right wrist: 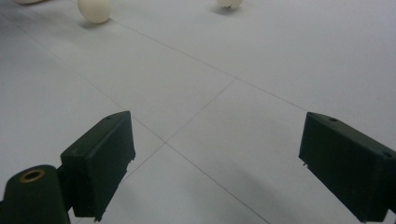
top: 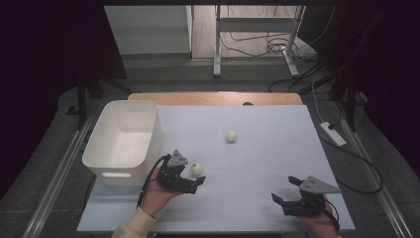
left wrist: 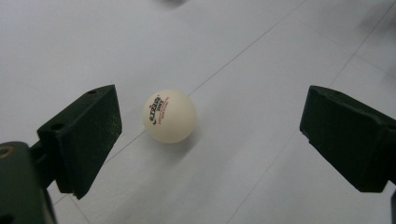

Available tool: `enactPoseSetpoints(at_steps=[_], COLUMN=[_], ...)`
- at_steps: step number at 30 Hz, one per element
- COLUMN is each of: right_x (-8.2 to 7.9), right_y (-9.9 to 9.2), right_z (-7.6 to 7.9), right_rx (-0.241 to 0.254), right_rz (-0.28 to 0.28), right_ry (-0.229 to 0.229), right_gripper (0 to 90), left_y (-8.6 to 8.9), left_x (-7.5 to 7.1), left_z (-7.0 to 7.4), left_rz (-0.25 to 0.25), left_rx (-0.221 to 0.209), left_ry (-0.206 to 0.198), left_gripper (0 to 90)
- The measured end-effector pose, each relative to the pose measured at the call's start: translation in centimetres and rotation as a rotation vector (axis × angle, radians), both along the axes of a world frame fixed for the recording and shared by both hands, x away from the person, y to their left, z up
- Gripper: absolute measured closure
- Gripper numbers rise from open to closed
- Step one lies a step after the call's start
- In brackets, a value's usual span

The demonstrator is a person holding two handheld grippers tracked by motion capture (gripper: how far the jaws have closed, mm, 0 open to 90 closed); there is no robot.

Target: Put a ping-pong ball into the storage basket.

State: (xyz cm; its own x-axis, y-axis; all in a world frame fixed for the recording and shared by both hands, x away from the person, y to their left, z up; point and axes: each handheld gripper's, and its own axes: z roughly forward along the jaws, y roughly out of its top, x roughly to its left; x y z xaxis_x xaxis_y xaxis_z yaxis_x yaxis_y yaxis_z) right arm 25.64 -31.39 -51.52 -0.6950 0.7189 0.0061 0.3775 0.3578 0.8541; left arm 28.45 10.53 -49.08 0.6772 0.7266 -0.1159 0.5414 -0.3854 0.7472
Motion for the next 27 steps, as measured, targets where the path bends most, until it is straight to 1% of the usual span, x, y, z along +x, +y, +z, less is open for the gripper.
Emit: enactPoseSetpoints(at_steps=[4, 9, 13, 18, 27], right_x=[0.0, 0.0, 0.0, 0.0, 0.0], right_y=[0.0, 0.0, 0.0, 0.0, 0.0], right_z=[0.0, 0.0, 0.0, 0.0, 0.0], right_rx=[0.000, 0.001, 0.001, 0.002, 0.002], right_rz=[0.000, 0.000, -0.001, -0.001, 0.000], right_ry=[0.001, 0.002, 0.001, 0.001, 0.003], right_gripper=[10.5, 10.5, 10.5, 10.5, 10.5], left_y=[-0.2, -0.4, -0.6, -1.0, -1.2], left_x=[0.5, 0.8, 1.2, 1.7, 2.4], left_z=[-0.3, -0.5, -0.7, -1.1, -1.7], left_rz=[0.004, 0.002, 0.008, 0.009, 0.013], left_rx=[0.008, 0.015, 0.039, 0.062, 0.083], left_ry=[0.017, 0.025, 0.024, 0.042, 0.067], left_gripper=[6.5, 6.4, 6.4, 6.1, 5.5])
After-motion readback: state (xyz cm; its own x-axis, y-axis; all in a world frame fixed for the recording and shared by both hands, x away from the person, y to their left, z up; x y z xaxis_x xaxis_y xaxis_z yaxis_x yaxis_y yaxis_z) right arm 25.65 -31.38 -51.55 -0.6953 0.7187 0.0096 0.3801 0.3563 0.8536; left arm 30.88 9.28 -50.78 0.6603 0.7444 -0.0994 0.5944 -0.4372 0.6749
